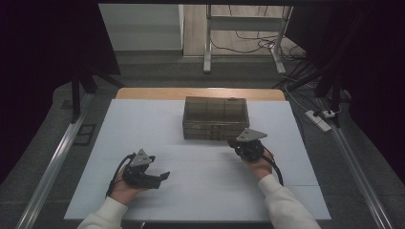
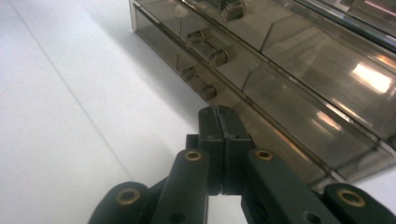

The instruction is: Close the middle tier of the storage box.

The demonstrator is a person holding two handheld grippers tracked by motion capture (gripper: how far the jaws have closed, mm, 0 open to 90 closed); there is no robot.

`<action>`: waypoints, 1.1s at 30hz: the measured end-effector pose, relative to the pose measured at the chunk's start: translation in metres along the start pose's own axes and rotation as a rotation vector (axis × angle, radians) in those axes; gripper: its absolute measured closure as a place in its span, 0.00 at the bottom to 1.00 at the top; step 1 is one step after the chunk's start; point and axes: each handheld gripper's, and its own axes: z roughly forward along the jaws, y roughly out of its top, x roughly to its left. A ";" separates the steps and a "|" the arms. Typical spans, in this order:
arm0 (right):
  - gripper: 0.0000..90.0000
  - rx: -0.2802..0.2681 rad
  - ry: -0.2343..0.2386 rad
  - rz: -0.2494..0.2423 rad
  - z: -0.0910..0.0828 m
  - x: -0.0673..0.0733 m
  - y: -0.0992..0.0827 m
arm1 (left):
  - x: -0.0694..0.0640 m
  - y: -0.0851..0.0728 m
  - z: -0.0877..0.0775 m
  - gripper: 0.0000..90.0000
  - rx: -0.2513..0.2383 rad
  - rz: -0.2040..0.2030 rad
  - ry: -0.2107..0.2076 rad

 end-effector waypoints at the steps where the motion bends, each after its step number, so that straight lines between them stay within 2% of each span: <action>1: 0.98 -0.006 0.004 0.002 -0.003 -0.001 -0.002 | 0.000 0.000 0.000 0.17 0.001 0.000 0.000; 5: 0.94 -0.009 0.017 0.006 -0.014 -0.001 -0.008 | 0.001 0.000 -0.001 0.17 -0.001 -0.002 0.001; 7: 0.83 -0.007 0.034 0.021 -0.019 -0.002 -0.010 | 0.001 -0.001 -0.001 0.17 -0.003 -0.003 0.002; 9: 0.70 -0.026 0.032 0.031 -0.025 -0.002 -0.012 | 0.001 -0.001 -0.001 0.17 -0.003 -0.004 0.003; 11: 0.61 -0.037 0.026 0.045 -0.030 -0.002 -0.014 | 0.001 -0.001 -0.001 0.17 -0.005 -0.006 0.006; 16: 0.47 -0.039 0.013 0.084 -0.044 -0.004 -0.022 | 0.000 -0.001 -0.002 0.17 -0.008 -0.006 0.004; 23: 0.42 -0.052 0.022 0.120 -0.069 -0.003 -0.042 | 0.000 -0.001 -0.001 0.17 -0.005 -0.004 0.003; 33: 0.38 -0.050 0.010 0.109 -0.098 0.002 -0.067 | 0.000 -0.001 -0.001 0.17 -0.006 -0.006 0.004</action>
